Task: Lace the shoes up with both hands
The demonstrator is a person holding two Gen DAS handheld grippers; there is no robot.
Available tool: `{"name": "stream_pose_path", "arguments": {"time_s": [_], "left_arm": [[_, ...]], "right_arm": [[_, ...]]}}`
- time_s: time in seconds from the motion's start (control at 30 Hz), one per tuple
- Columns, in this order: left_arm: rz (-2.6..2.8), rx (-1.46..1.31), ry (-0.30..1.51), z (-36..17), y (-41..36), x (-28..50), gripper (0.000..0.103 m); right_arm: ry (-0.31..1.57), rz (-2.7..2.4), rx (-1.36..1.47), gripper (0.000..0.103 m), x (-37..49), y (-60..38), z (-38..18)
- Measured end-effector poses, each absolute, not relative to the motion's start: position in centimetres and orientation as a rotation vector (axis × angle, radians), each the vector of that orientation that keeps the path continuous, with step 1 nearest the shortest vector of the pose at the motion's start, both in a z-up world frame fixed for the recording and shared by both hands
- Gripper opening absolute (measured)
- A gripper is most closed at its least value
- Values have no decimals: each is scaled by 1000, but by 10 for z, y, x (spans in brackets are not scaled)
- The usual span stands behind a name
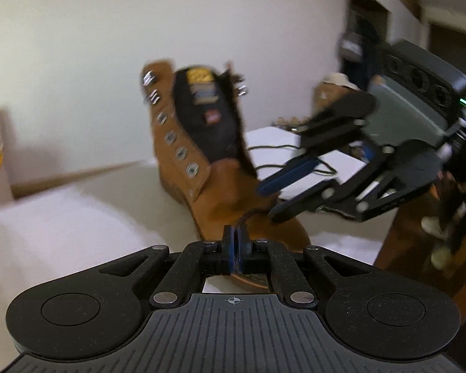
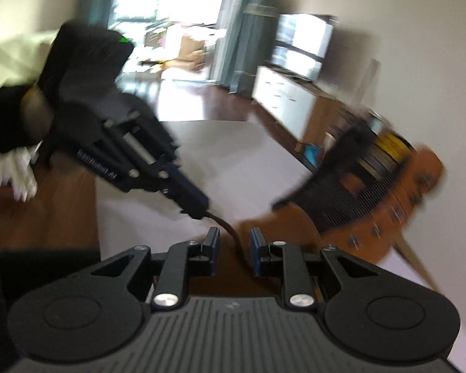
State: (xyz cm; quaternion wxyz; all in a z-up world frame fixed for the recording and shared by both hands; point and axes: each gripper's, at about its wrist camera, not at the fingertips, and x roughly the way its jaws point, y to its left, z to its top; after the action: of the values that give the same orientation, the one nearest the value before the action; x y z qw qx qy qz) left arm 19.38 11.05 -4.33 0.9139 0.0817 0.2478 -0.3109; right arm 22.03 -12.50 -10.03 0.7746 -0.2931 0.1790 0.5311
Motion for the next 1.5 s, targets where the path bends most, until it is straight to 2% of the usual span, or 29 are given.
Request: {"name": "stream_pose_path", "arguments": {"time_s": [0.2, 0.3, 0.37, 0.5, 0.6, 0.7, 0.93, 0.97, 1.0, 1.5], "left_arm": [[-709, 312, 490, -38, 105, 192, 2], [-729, 340, 485, -38, 106, 192, 2], [-730, 335, 484, -40, 106, 193, 2], [-693, 272, 472, -43, 109, 194, 4], [-669, 245, 472, -45, 112, 192, 17], [-681, 243, 480, -47, 110, 193, 17], [-700, 263, 475, -47, 101, 195, 17], [-701, 266, 473, -47, 100, 195, 13], [-705, 277, 472, -47, 99, 196, 3], [-745, 367, 472, -48, 96, 192, 2]], "right_arm": [[257, 1203, -887, 23, 199, -105, -103], [222, 1210, -995, 17, 191, -97, -109], [228, 1220, -1003, 5, 189, -93, -112], [256, 1171, -978, 4, 188, -94, -119], [274, 1126, -944, 4, 188, -99, -121], [285, 1096, -897, 4, 185, -108, -119], [294, 1088, -896, 4, 181, -106, -115], [293, 1092, -901, 4, 180, -105, -114], [290, 1092, -903, 4, 179, -106, -113], [248, 1131, -913, 7, 186, -99, -117]]}}
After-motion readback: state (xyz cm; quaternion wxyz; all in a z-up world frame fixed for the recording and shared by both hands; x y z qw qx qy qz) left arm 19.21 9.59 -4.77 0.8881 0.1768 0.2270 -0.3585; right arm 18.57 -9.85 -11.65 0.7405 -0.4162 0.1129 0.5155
